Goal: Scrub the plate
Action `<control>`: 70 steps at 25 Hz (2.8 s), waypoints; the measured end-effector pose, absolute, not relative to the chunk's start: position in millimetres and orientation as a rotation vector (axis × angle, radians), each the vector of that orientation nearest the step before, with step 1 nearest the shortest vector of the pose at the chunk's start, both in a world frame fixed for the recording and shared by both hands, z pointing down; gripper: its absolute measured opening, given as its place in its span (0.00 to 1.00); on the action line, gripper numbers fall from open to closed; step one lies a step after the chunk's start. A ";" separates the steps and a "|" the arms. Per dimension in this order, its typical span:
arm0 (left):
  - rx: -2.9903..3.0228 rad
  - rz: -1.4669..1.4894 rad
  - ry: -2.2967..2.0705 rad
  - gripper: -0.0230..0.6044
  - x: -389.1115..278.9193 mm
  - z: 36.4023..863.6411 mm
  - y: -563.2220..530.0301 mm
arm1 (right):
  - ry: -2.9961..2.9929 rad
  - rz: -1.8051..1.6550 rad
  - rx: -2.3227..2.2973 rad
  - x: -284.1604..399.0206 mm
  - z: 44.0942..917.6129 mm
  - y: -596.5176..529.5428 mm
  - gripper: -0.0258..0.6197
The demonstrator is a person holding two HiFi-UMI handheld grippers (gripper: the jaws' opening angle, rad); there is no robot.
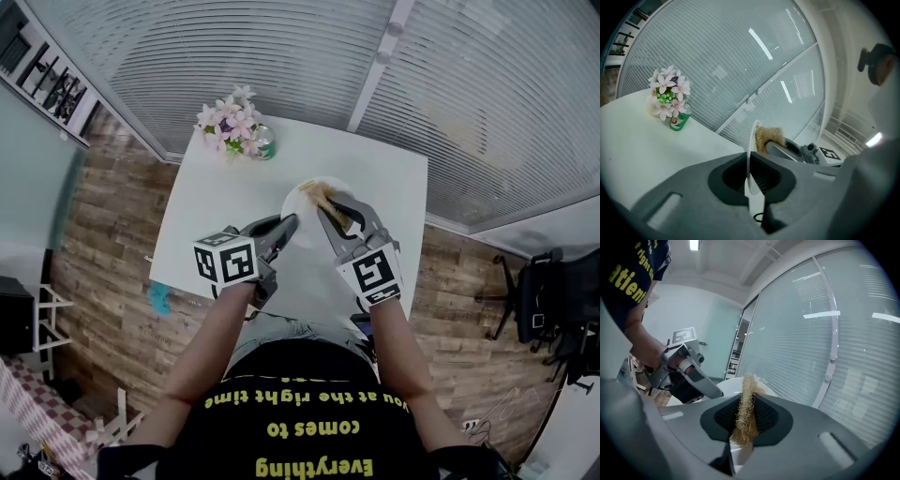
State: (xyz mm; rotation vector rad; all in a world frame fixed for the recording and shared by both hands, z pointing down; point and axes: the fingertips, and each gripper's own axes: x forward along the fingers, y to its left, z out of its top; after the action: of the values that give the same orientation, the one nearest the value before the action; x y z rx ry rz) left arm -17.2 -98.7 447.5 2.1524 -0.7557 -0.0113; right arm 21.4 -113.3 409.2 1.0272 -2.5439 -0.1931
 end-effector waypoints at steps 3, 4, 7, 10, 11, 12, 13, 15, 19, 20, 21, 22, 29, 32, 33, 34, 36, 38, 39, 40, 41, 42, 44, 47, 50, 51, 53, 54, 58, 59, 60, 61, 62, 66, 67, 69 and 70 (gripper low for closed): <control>2.150 -0.010 -0.757 0.05 -18.5 448.2 -99.4 | -2.530 -0.186 1.072 32.7 407.9 -118.8 0.12; 2.150 -0.010 -0.759 0.05 -18.8 448.4 -99.7 | -2.525 -0.186 1.085 36.2 407.2 -120.6 0.12; 2.148 -0.012 -0.762 0.05 -19.9 449.0 -101.0 | -2.511 -0.183 1.125 46.2 405.7 -125.9 0.12; 2.143 -0.019 -0.758 0.05 -21.4 449.2 -102.0 | -2.494 -0.179 1.165 56.7 404.5 -130.9 0.12; 2.141 -0.023 -0.756 0.05 -22.1 448.9 -102.4 | -2.490 -0.178 1.178 59.8 403.9 -132.4 0.12; 2.138 -0.028 -0.756 0.05 -22.7 448.4 -103.0 | -2.488 -0.176 1.188 62.3 403.2 -133.8 0.12; 2.136 -0.032 -0.756 0.05 -23.2 447.8 -103.8 | -2.486 -0.174 1.195 63.9 402.7 -134.8 0.12; 2.133 -0.038 -0.758 0.05 -23.5 446.9 -105.8 | -2.481 -0.171 1.196 64.8 403.6 -135.2 0.12; 2.129 -0.032 -0.761 0.05 -22.8 448.5 -108.6 | -2.482 -0.158 1.178 59.1 409.5 -133.3 0.12; 2.128 -0.030 -0.762 0.05 -22.8 449.4 -109.2 | -2.485 -0.154 1.169 56.6 411.3 -132.8 0.12; 2.126 -0.030 -0.763 0.05 -22.6 450.1 -109.8 | -2.490 -0.150 1.158 53.7 412.9 -132.2 0.12; 2.125 -0.031 -0.764 0.05 -22.3 450.7 -110.3 | -2.495 -0.146 1.147 50.6 414.6 -131.4 0.12; 2.119 -0.037 -0.762 0.05 -18.7 451.1 -114.0 | -2.533 -0.145 1.049 21.2 421.2 -124.3 0.12; 2.118 -0.038 -0.765 0.05 -19.3 451.1 -115.3 | -2.550 -0.140 1.014 11.9 422.3 -121.5 0.12; 2.118 -0.038 -0.767 0.05 -19.7 451.1 -115.5 | -2.556 -0.137 1.003 9.2 422.7 -120.3 0.12; 2.117 -0.038 -0.769 0.05 -20.0 451.2 -115.7 | -2.560 -0.135 0.991 6.4 423.3 -119.0 0.12; 2.115 -0.039 -0.771 0.05 -20.7 451.6 -116.6 | -2.566 -0.134 0.967 0.7 424.7 -116.5 0.12; 2.113 -0.041 -0.773 0.05 -21.4 451.8 -118.2 | -2.572 -0.135 0.945 -4.3 426.2 -114.6 0.12; 2.112 -0.044 -0.774 0.05 -21.6 451.7 -119.4 | -2.575 -0.136 0.936 -6.1 426.8 -113.9 0.12; 2.111 -0.046 -0.775 0.05 -21.7 451.4 -120.4 | -2.577 -0.136 0.928 -7.6 427.1 -113.1 0.12; 2.111 -0.048 -0.776 0.05 -21.7 450.9 -121.2 | -2.580 -0.135 0.921 -8.7 427.1 -112.0 0.12; 2.111 -0.050 -0.778 0.05 -21.8 450.5 -121.7 | -2.583 -0.136 0.915 -9.6 426.7 -110.8 0.12; 2.112 -0.053 -0.781 0.05 -21.5 449.6 -122.4 | -2.590 -0.136 0.909 -10.3 425.1 -109.1 0.12; 2.113 -0.056 -0.780 0.05 -21.0 448.7 -123.4 | -2.592 -0.134 0.907 -10.6 425.3 -109.4 0.12; 2.113 -0.056 -0.777 0.05 -20.8 448.4 -122.3 | -2.571 -0.140 0.917 -9.0 427.6 -110.5 0.12; 2.113 -0.056 -0.777 0.05 -21.0 448.2 -121.8 | -2.560 -0.143 0.924 -7.6 428.1 -111.0 0.12; 2.112 -0.058 -0.779 0.05 -21.9 448.1 -121.3 | -2.544 -0.146 0.940 -4.0 429.3 -112.5 0.12; 2.112 -0.060 -0.781 0.05 -22.4 448.0 -121.3 | -2.544 -0.148 0.949 -2.5 429.2 -113.6 0.12; 2.111 -0.065 -0.785 0.05 -24.8 447.5 -121.2 | -2.530 -0.152 0.993 8.6 426.6 -120.5 0.12; 2.110 -0.065 -0.786 0.05 -25.3 447.6 -121.2 | -2.523 -0.152 1.007 12.5 425.9 -123.1 0.12; 2.110 -0.065 -0.786 0.05 -25.7 447.7 -121.2 | -2.518 -0.147 1.026 16.9 425.6 -125.8 0.12; 2.110 -0.065 -0.787 0.05 -25.9 447.5 -120.9 | -2.515 -0.140 1.048 21.7 425.4 -128.2 0.12; 2.111 -0.066 -0.787 0.05 -26.0 447.1 -120.5 | -2.510 -0.134 1.070 26.7 424.8 -130.4 0.12; 2.113 -0.070 -0.790 0.05 -27.5 444.2 -120.1 | -2.493 -0.117 1.147 47.0 418.7 -138.2 0.12; 2.112 -0.072 -0.791 0.05 -28.2 444.1 -120.7 | -2.488 -0.112 1.168 52.3 417.4 -140.5 0.12; 2.107 -0.077 -0.791 0.05 -29.1 444.4 -122.1 | -2.477 -0.104 1.207 62.7 416.2 -145.0 0.12; 2.106 -0.079 -0.792 0.05 -29.7 444.5 -122.6 | -2.473 -0.101 1.221 66.8 415.7 -146.8 0.12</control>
State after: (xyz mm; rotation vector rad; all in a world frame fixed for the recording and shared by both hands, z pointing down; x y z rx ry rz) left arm -29.7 -122.6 444.5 2.1056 -0.7921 -0.0793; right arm 66.8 -146.8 415.7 1.2211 -2.4730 -0.1006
